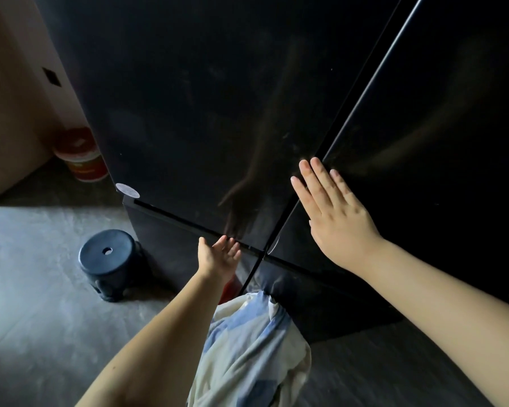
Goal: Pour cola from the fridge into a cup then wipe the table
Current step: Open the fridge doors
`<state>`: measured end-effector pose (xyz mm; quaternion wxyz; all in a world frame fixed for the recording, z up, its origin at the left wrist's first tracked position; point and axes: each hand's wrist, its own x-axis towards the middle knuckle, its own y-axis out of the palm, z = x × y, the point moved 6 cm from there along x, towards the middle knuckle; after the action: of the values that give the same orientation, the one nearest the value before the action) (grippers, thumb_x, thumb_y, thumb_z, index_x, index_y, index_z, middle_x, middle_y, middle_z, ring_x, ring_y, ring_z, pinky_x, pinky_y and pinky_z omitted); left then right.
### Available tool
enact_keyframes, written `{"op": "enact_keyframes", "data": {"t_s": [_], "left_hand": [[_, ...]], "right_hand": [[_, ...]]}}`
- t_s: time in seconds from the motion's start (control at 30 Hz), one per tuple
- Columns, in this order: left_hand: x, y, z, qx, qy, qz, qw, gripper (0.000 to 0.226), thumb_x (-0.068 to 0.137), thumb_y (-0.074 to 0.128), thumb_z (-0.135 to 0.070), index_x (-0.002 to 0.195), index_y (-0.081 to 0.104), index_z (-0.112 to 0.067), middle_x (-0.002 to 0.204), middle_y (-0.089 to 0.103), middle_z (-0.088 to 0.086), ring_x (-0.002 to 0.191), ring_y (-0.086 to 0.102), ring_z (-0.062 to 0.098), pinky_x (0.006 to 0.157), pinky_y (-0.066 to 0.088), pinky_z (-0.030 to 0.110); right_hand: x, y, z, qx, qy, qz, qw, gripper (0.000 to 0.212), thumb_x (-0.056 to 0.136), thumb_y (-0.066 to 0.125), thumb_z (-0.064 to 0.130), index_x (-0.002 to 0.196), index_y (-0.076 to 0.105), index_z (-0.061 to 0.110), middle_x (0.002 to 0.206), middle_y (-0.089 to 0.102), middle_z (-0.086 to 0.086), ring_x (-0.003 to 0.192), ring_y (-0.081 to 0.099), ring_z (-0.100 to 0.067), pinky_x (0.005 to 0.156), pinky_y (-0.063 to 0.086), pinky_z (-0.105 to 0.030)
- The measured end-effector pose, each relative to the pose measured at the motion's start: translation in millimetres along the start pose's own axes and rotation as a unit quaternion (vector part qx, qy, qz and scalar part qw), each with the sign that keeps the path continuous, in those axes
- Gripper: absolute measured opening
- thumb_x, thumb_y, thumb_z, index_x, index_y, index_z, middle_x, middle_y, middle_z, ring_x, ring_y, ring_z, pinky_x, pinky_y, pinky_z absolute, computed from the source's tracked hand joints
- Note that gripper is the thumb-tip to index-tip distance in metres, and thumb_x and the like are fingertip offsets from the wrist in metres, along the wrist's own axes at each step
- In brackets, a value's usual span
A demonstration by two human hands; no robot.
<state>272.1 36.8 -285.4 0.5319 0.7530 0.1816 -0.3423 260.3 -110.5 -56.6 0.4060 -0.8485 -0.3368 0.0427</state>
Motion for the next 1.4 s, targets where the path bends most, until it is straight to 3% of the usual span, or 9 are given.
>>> {"op": "enact_keyframes", "data": {"t_s": [0.3,0.47,0.73,1.3,1.4], "left_hand": [[29,3,0,-0.055,0.006,0.007,0.998,0.075,0.096,0.016,-0.058,0.150,0.016,-0.007,0.157,0.015,0.014,0.144,0.016,0.029,0.116,0.011,0.041],[33,4,3,-0.062,0.008,0.032,0.998,0.072,0.096,0.011,-0.058,0.138,0.042,-0.008,0.147,0.040,0.013,0.135,0.037,0.027,0.115,0.018,0.038],[26,3,3,-0.086,0.005,0.040,0.995,0.074,0.097,0.010,-0.056,0.134,0.045,-0.004,0.143,0.044,0.016,0.133,0.039,0.029,0.115,0.019,0.038],[21,-23,-1,-0.052,-0.022,0.035,0.998,0.072,0.095,0.016,-0.060,0.116,0.056,-0.004,0.134,0.053,0.017,0.127,0.047,0.032,0.115,0.024,0.040],[17,-34,-4,-0.045,-0.034,0.044,0.997,0.076,0.094,0.016,-0.062,0.123,0.054,-0.003,0.131,0.054,0.018,0.126,0.047,0.033,0.115,0.023,0.041]], "right_hand": [[2,5,7,0.032,0.016,-0.016,0.999,0.082,0.088,0.053,0.020,0.150,0.003,0.002,0.156,-0.008,-0.023,0.145,-0.007,-0.036,0.119,0.001,-0.047],[3,5,11,0.044,0.025,-0.027,0.998,0.080,0.088,0.052,0.022,0.150,0.004,0.004,0.156,-0.005,-0.024,0.145,-0.005,-0.036,0.118,0.001,-0.046],[4,8,11,0.035,0.027,-0.023,0.999,0.081,0.089,0.052,0.020,0.150,0.001,0.006,0.155,-0.010,-0.023,0.144,-0.012,-0.036,0.117,-0.008,-0.045],[-7,2,24,0.042,0.007,-0.067,0.997,0.081,0.086,0.060,0.019,0.150,0.011,0.006,0.154,-0.018,-0.023,0.144,-0.011,-0.036,0.118,0.002,-0.048],[-14,-4,37,0.061,0.007,-0.071,0.996,0.079,0.086,0.060,0.022,0.149,0.016,0.005,0.154,-0.016,-0.024,0.144,-0.010,-0.037,0.118,0.001,-0.048]]}}
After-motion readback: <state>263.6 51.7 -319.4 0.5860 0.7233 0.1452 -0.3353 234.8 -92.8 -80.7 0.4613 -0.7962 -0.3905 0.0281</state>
